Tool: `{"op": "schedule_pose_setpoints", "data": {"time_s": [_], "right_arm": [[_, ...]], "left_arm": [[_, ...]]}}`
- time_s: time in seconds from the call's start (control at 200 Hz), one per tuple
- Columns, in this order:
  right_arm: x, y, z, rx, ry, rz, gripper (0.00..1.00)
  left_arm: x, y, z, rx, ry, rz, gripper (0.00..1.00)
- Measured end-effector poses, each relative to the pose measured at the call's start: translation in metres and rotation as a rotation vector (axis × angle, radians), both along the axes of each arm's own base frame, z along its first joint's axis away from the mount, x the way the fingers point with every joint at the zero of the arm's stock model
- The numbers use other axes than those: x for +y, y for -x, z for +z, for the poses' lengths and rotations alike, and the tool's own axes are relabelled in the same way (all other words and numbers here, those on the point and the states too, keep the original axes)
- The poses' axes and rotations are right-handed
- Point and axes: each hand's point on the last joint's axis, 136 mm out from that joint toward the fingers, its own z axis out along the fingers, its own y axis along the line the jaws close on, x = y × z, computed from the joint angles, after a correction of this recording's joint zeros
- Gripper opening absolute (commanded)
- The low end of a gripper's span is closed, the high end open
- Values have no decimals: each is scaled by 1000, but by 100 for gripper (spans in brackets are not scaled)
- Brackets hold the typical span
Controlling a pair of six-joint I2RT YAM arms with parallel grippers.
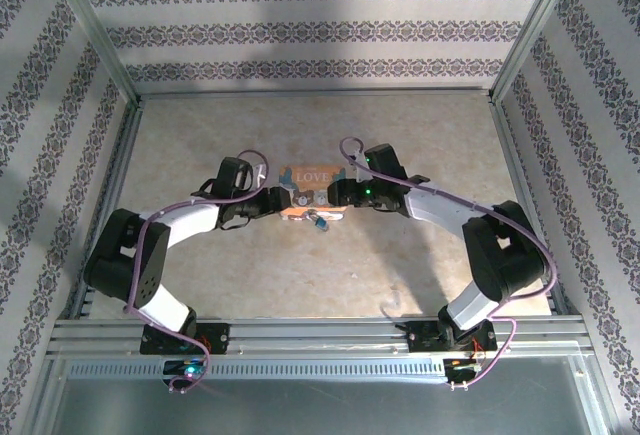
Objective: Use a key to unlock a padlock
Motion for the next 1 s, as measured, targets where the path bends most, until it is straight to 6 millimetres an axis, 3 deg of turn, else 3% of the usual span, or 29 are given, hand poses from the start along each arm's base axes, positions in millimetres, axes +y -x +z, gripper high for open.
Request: {"op": "schedule_pose_setpoints", "data": {"time_s": [0.275, 0.485, 0.62, 0.75, 0.889, 0.999], "right_arm": [[18, -27, 4, -51, -17, 59, 66], [0, -31, 20, -135, 59, 4, 66], [-18, -9, 51, -224, 102, -36, 63], [-6, 31, 65, -276, 109, -1, 59], [26, 77, 39, -236, 162, 87, 56], [46, 95, 6, -193, 244, 139, 54]], "left_arm": [[6, 24, 0, 7, 11, 45, 59], [11, 30, 0, 16, 13, 77, 59], [13, 32, 0, 21, 17, 90, 59], [15, 35, 0, 18, 15, 102, 60], [15, 35, 0, 21, 16, 104, 60], [15, 35, 0, 22, 18, 106, 60]]}}
